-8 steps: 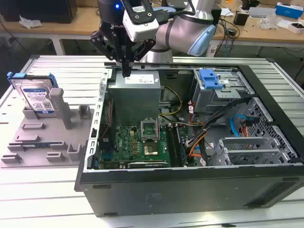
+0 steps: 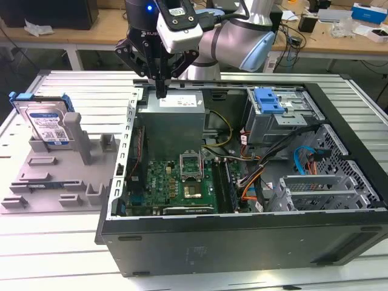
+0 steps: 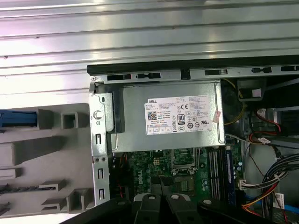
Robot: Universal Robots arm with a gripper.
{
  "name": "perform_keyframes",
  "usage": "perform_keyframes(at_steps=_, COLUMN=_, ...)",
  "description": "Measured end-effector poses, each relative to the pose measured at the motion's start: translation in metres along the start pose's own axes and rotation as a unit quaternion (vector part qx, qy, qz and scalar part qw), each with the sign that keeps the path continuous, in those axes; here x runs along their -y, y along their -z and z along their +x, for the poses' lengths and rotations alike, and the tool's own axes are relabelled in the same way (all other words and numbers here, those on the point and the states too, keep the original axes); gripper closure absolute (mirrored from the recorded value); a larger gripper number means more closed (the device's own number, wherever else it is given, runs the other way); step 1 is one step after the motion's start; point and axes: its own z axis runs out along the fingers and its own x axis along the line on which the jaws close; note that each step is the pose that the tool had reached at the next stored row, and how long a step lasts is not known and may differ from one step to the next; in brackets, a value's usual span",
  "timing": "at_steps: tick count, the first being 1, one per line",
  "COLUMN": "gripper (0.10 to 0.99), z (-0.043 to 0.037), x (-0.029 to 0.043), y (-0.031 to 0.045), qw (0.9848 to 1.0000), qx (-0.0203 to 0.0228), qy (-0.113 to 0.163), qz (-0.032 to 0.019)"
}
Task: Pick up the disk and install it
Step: 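Reach for the disk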
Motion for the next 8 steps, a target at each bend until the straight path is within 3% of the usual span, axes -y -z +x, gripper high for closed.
perform_keyframes(at_steps=8, gripper=0.98, z=0.0011, x=0.0, y=0.0, qw=1.0, qx=-0.0003, qy=0.0, qz=0.0)
